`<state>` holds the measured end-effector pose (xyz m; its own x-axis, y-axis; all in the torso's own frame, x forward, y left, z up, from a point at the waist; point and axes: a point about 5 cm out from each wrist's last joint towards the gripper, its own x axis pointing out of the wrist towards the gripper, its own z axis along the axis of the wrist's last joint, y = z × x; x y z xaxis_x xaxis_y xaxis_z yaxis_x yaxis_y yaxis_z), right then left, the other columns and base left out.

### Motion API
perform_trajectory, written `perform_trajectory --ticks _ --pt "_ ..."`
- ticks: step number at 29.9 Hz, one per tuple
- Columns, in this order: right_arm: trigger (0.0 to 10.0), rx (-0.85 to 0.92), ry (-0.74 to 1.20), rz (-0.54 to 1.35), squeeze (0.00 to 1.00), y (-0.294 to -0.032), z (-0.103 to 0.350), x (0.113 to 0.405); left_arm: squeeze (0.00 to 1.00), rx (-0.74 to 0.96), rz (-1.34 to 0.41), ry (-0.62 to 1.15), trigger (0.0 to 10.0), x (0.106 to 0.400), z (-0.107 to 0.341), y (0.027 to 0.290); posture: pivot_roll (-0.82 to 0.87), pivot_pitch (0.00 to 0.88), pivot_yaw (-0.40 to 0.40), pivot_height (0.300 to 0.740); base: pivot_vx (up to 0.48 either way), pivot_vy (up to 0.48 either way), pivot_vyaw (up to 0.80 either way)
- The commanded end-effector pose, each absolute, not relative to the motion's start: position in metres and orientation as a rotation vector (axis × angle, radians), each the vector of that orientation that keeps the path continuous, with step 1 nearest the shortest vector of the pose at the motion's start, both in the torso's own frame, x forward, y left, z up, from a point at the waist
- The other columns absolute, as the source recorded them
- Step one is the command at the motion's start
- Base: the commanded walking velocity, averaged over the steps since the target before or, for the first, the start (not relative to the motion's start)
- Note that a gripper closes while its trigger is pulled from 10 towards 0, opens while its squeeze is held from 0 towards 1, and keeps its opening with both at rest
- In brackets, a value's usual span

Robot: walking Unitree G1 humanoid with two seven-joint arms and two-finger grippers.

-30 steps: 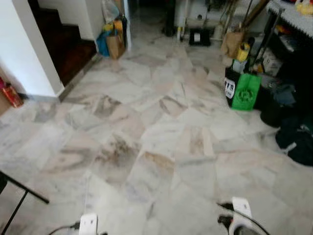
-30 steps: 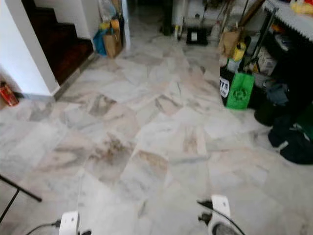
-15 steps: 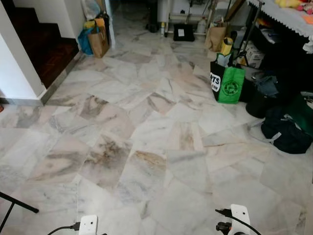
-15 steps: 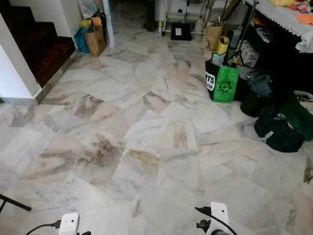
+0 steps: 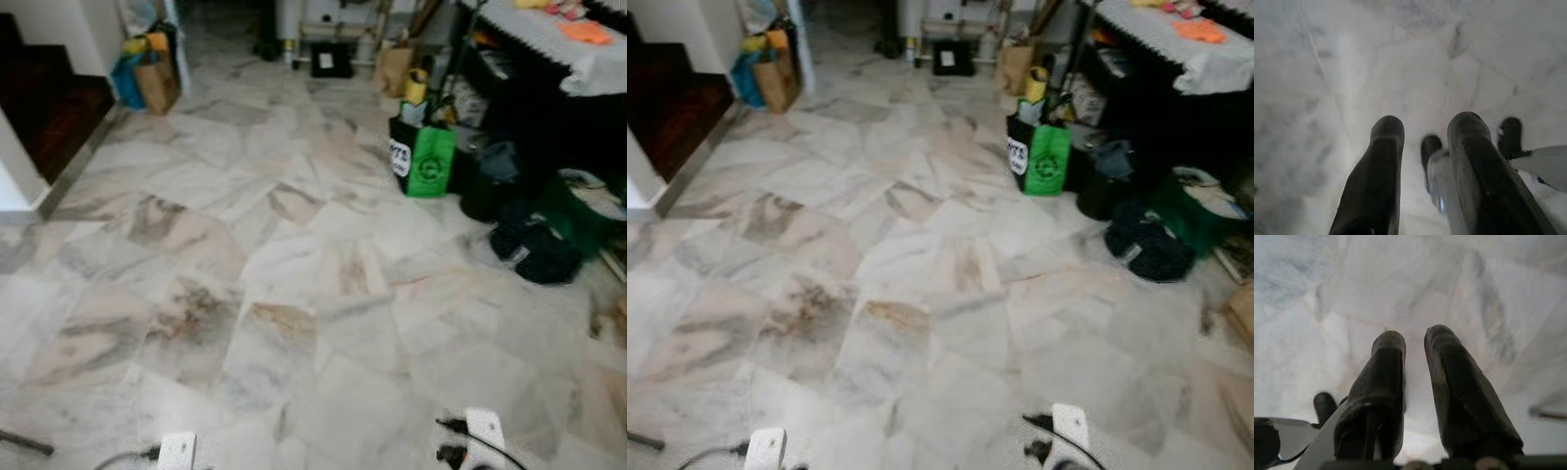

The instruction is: Setting the table

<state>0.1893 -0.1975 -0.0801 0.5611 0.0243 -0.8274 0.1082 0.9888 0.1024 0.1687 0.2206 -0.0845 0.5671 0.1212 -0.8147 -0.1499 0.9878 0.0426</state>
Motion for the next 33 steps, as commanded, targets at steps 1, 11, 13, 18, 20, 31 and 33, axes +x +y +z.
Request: perform_trajectory --ticks 1,11,13,18,20,31,33 --pt "10.0 0.136 0.983 -0.066 0.00 -0.202 -0.081 0.187 0.00 -0.025 0.131 0.957 10.0 0.170 -0.085 0.214 0.01 0.025 -0.035 0.740 0.000 0.000 -0.80" --pt "10.0 0.135 0.985 -0.075 0.00 -0.210 -0.080 0.185 0.00 -0.014 0.103 0.955 10.0 0.172 -0.085 0.213 0.00 0.028 -0.024 0.740 0.000 0.000 -0.80" --pt "10.0 0.135 0.985 -0.079 0.00 -0.212 -0.080 0.185 0.00 -0.008 0.097 0.958 10.0 0.172 -0.085 0.213 -0.01 0.028 -0.020 0.740 0.000 0.000 -0.80" --pt "10.0 0.139 0.991 -0.078 0.00 -0.205 -0.082 0.183 0.00 -0.003 0.088 0.957 10.0 0.172 -0.085 0.212 -0.02 0.020 -0.015 0.740 0.000 0.000 -0.80" --pt "10.0 0.141 0.992 -0.074 0.00 -0.202 -0.082 0.183 0.00 -0.003 0.086 0.957 10.0 0.172 -0.085 0.212 -0.02 0.020 -0.013 0.740 0.000 0.000 -0.80" --pt "10.0 0.140 0.999 -0.076 0.00 -0.203 -0.084 0.180 0.00 0.009 0.068 0.958 10.0 0.173 -0.084 0.211 -0.03 0.000 -0.008 0.740 0.000 0.000 -0.80" --pt "10.0 0.139 1.001 -0.077 0.00 -0.204 -0.084 0.179 0.00 0.011 0.067 0.958 10.0 0.173 -0.084 0.211 -0.03 0.000 -0.006 0.740 0.000 0.000 -0.80"
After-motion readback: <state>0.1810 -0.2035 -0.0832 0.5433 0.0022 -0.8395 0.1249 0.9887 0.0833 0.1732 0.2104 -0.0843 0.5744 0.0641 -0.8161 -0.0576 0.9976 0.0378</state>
